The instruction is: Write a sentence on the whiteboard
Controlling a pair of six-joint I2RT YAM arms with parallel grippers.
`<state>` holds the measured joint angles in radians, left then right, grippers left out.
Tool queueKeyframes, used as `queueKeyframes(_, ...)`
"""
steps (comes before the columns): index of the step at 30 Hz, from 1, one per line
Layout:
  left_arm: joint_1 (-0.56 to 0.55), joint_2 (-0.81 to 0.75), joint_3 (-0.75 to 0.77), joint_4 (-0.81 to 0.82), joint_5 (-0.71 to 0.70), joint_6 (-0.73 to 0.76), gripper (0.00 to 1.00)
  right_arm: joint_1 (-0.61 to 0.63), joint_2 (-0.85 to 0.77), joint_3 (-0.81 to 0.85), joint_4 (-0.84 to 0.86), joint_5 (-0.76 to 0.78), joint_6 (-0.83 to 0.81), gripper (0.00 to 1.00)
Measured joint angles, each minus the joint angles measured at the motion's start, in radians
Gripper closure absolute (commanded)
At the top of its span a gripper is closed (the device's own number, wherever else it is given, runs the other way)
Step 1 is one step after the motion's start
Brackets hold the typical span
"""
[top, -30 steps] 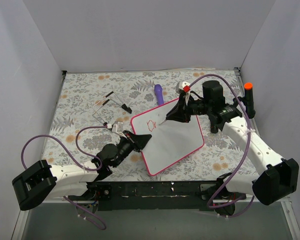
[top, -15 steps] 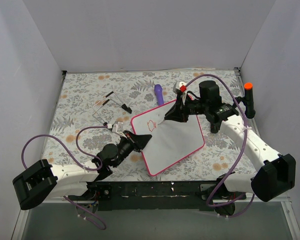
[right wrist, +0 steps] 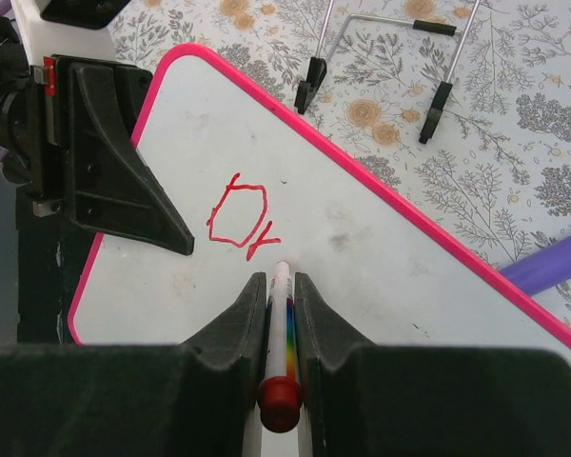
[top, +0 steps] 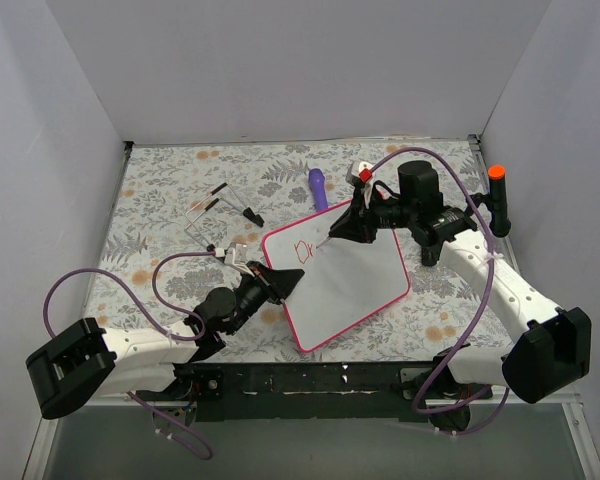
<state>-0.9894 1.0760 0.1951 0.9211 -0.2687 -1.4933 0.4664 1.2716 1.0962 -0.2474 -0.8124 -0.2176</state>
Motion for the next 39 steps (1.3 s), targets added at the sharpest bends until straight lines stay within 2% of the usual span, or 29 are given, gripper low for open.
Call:
queueKeyframes(16, 0.000, 0.000, -0.006, 0.000, -0.006, -0.015, 1.00, 0.001, 0.003, 0.002, 0.011, 0.071, 0.011, 0.99)
queueKeyframes(39, 0.006, 0.017, -0.011, 0.026, -0.009, -0.018, 1.00, 0.003, 0.044, 0.035, 0.022, 0.025, 0.035, 0.99)
